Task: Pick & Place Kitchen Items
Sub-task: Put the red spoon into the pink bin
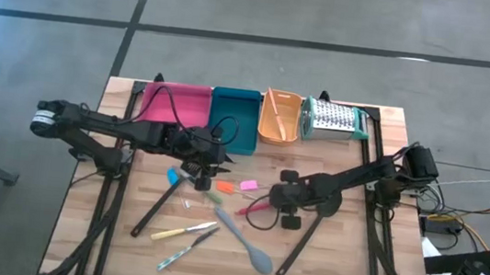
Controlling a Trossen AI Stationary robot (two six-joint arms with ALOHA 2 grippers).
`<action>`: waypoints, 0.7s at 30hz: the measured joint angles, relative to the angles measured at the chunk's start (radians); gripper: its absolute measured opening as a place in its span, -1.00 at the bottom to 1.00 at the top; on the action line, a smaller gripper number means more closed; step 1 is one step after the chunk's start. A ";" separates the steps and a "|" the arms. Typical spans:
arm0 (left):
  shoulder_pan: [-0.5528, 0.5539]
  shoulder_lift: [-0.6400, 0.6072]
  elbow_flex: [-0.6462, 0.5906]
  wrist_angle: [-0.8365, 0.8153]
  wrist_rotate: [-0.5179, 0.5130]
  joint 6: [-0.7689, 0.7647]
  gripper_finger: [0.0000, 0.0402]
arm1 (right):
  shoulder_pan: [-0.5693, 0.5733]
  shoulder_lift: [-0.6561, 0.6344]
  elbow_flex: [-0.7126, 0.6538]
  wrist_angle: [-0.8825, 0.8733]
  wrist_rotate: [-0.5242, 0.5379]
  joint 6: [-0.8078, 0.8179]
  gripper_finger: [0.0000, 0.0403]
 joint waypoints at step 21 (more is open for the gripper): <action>0.000 0.000 0.000 0.048 0.001 0.036 -0.31 | -0.018 -0.297 0.190 -0.315 0.225 0.069 -0.81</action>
